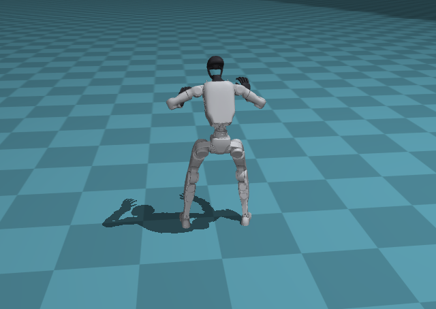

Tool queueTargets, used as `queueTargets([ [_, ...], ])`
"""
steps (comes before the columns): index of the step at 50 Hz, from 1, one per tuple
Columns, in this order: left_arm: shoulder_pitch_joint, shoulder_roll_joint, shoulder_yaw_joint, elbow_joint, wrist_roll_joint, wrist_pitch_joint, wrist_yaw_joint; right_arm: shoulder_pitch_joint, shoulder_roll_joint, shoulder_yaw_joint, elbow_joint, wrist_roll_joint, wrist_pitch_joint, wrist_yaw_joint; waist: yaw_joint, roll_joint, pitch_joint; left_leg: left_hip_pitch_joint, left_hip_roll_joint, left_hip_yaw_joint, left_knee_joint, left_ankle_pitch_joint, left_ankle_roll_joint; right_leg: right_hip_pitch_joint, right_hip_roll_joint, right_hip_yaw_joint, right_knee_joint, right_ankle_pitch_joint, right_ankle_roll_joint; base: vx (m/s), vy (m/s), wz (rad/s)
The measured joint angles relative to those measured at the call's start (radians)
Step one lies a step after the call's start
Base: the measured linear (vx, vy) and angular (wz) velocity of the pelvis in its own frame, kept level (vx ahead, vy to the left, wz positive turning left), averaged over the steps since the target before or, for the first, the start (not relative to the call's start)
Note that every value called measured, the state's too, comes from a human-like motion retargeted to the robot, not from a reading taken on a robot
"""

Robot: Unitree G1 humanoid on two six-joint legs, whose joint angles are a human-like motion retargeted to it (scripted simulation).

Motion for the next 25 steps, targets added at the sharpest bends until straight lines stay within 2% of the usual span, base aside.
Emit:
queueTargets([
  [2, -0.213, 0.024, -0.085, -0.024, -0.038, 0.041, 0.013, -0.239, -0.064, 0.094, 0.045, -0.012, 0.106, -0.008, 0.008, 0.025, 0.011, 0.094, 0.007, -0.004, -0.114, 0.037, 0.007, 0.097, 0.027, -0.019, -0.119, 0.040, -0.005, -0.03, 0.01, -0.27],
  [3, -0.345, 0.020, -0.151, -0.010, -0.021, 0.067, -0.022, -0.396, -0.097, 0.183, 0.071, -0.026, 0.120, -0.002, 0.010, 0.043, 0.011, 0.071, 0.027, -0.001, -0.049, 0.013, -0.011, 0.083, 0.034, -0.019, -0.074, 0.029, -0.007, -0.03, 0.02, -0.19],
  [5, -0.664, -0.004, -0.335, 0.054, -0.066, 0.122, -0.046, -0.696, -0.119, 0.368, 0.172, -0.023, 0.217, 0.029, 0.009, 0.048, 0.011, 0.126, 0.001, -0.003, -0.138, 0.045, 0.010, 0.126, 0.024, -0.018, -0.137, 0.046, -0.007, -0.09, 0.03, 0.07],
  [6, -0.875, -0.045, -0.481, 0.150, -0.047, 0.191, -0.059, -0.900, -0.061, 0.531, 0.242, 0.127, 0.134, -0.004, 0.005, 0.042, 0.011, 0.096, -0.004, -0.003, -0.140, 0.052, 0.021, 0.090, 0.021, -0.014, -0.128, 0.046, -0.028, -0.14, 0.02, 0.17],
  [7, -1.063, -0.086, -0.606, 0.242, -0.039, 0.257, -0.078, -1.091, -0.022, 0.683, 0.332, 0.192, 0.129, -0.009, 0.003, 0.038, 0.011, 0.075, -0.008, -0.002, -0.142, 0.057, 0.027, 0.064, 0.017, -0.012, -0.121, 0.046, -0.042, -0.11, 0.01, 0.09],
  [8, -1.203, -0.128, -0.689, 0.326, -0.053, 0.319, -0.108, -1.258, -0.019, 0.815, 0.459, 0.086, 0.282, 0.042, 0.005, 0.038, 0.011, 0.076, -0.010, 0.000, -0.144, 0.061, 0.024, 0.062, 0.013, -0.011, -0.118, 0.047, -0.042, -0.09, 0.01, 0.05],
  [9, -1.323, -0.171, -0.760, 0.426, -0.077, 0.356, -0.124, -1.393, 0.023, 0.925, 0.572, 0.072, 0.340, 0.069, 0.000, 0.037, 0.011, 0.074, -0.011, 0.001, -0.145, 0.064, 0.022, 0.058, 0.011, -0.010, -0.115, 0.047, -0.044, -0.07, 0.01, 0.02],
  [10, -1.432, -0.214, -0.825, 0.533, -0.105, 0.382, -0.132, -1.512, 0.085, 1.025, 0.677, 0.104, 0.349, 0.083, -0.008, 0.037, 0.011, 0.072, -0.011, 0.002, -0.146, 0.067, 0.020, 0.054, 0.010, -0.010, -0.113, 0.047, -0.047, -0.05, 0.02, 0.01],
  [12, -1.559, -0.307, -0.881, 0.741, -0.232, 0.331, -0.100, -1.627, 0.128, 1.116, 0.828, 0.128, 0.321, 0.144, 0.004, 0.077, 0.011, 0.087, -0.003, 0.002, -0.150, 0.070, -0.006, 0.080, 0.014, -0.021, -0.130, 0.057, -0.021, 0.00, 0.00, 0.00],
  [13, -1.601, -0.324, -0.934, 0.860, -0.306, 0.291, -0.112, -1.653, 0.220, 1.144, 0.935, 0.172, 0.306, 0.144, -0.013, 0.062, 0.011, 0.108, 0.002, 0.005, -0.148, 0.068, -0.010, 0.100, 0.019, -0.020, -0.133, 0.055, -0.015, -0.04, 0.00, -0.19],
  [15, -1.680, -0.401, -1.015, 1.087, -0.449, 0.280, -0.165, -1.722, 0.342, 1.221, 1.135, 0.292, 0.277, 0.203, -0.022, 0.060, 0.011, 0.108, 0.006, 0.009, -0.156, 0.077, -0.011, 0.099, 0.023, -0.021, -0.143, 0.061, -0.016, -0.06, 0.00, -0.14],
  [18, -1.725, -0.512, -1.045, 1.302, -0.617, 0.305, -0.296, -1.767, 0.399, 1.259, 1.308, 0.463, 0.257, 0.352, 0.006, 0.108, 0.011, 0.078, 0.015, 0.013, -0.178, 0.098, -0.009, 0.071, 0.033, -0.026, -0.176, 0.086, -0.019, -0.02, 0.01, -0.02],
  [21, -1.660, -0.530, -1.053, 1.350, -0.721, 0.285, -0.383, -1.717, 0.430, 1.237, 1.362, 0.565, 0.244, 0.388, 0.008, 0.124, 0.011, 0.078, 0.022, 0.017, -0.193, 0.108, -0.004, 0.073, 0.042, -0.028, -0.203, 0.099, -0.015, 0.00, 0.00, 0.00],
  [25, -1.432, -0.525, -0.949, 1.190, -0.740, 0.246, -0.325, -1.529, 0.314, 1.182, 1.177, 0.521, 0.242, 0.320, 0.023, 0.144, 0.011, 0.076, 0.023, 0.018, -0.206, 0.114, 0.006, 0.075, 0.045, -0.032, -0.224, 0.110, -0.008, 0.00, 0.00, 0.00],
])
